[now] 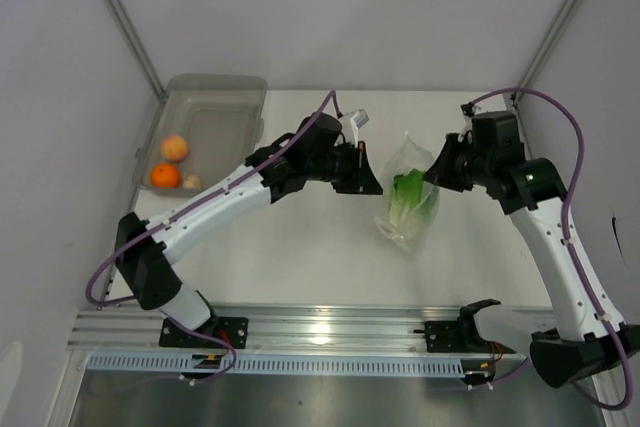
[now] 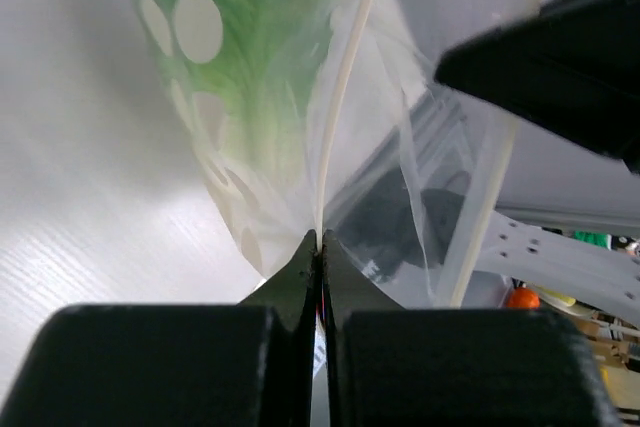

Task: Place the food in the zip-top bag and seal the zipper
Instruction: Adjust the zipper food storage bag at the center of the board.

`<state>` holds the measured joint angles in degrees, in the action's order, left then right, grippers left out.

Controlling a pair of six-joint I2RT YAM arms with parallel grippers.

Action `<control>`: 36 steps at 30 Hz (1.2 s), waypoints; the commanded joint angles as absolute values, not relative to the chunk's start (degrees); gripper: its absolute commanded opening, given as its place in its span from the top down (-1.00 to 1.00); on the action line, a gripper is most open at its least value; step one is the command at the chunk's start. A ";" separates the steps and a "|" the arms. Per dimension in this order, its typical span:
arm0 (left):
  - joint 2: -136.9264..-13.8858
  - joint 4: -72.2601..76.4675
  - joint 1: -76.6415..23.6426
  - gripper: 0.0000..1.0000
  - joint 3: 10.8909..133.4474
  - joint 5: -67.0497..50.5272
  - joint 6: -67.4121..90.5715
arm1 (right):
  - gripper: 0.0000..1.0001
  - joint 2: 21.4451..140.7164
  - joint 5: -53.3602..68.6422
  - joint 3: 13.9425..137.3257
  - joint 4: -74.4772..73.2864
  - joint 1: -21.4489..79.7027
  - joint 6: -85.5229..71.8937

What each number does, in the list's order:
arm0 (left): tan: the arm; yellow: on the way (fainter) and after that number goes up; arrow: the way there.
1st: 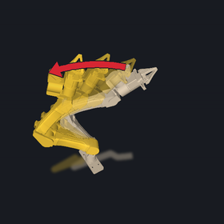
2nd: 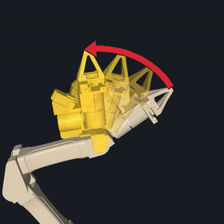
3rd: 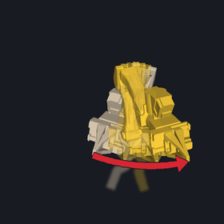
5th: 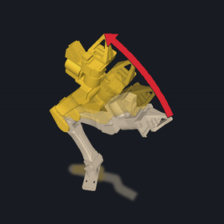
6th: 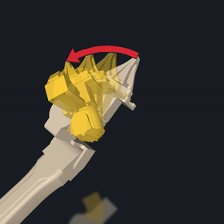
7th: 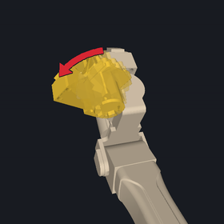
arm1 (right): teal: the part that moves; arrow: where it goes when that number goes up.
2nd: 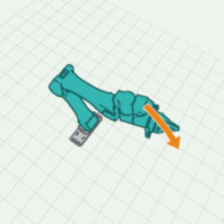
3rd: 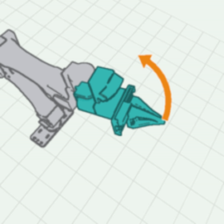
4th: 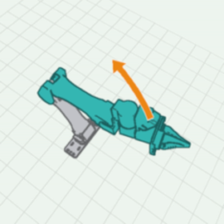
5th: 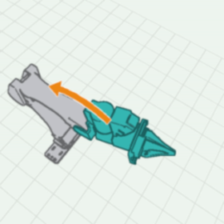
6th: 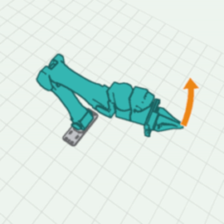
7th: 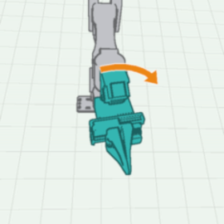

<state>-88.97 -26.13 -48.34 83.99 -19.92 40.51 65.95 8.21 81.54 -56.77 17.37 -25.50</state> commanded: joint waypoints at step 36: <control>-73.28 -22.58 -45.62 0.99 69.17 -17.77 40.79 | 1.00 65.85 -1.32 81.58 -52.40 33.32 -25.23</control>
<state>-74.70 -25.76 -45.52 67.18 -21.74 41.08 70.00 -0.10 82.21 -53.19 34.46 -26.44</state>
